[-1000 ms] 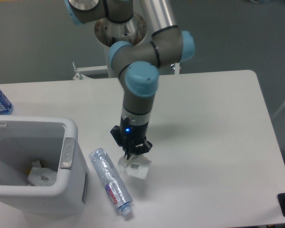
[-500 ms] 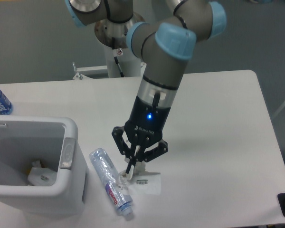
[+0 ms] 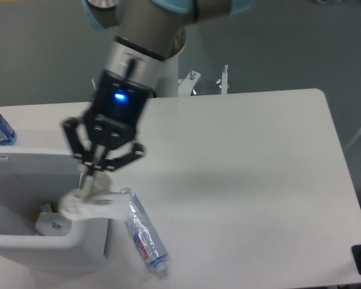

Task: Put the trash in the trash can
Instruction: 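Lift the wrapper, carry it over the bin and release it, then move the open gripper down to the clear water bottle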

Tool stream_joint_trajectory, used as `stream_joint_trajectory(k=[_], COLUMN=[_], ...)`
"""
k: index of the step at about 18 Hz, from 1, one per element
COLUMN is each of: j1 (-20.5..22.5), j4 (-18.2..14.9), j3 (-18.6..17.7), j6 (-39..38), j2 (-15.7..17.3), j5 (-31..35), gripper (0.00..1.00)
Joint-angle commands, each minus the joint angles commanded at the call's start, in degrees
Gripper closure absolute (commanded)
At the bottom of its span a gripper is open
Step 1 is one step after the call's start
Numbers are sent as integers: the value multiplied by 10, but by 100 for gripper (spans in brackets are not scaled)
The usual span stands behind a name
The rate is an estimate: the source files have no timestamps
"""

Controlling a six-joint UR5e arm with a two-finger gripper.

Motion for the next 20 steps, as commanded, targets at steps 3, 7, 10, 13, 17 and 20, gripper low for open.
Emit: stream_joint_trajectory(k=[3, 7, 10, 13, 17, 20], j1=[-11, -11, 16, 58, 109, 126], j4=[-1, 0, -1, 0, -1, -1], j3=[-13, -18, -3, 11, 19, 23], j6=[-3, 5, -1, 2, -4, -4], j2=[-3, -2, -4, -35, -81, -113], j5=[3, 5, 5, 6, 5, 10], gripper=[0, 0, 0, 0, 0, 0])
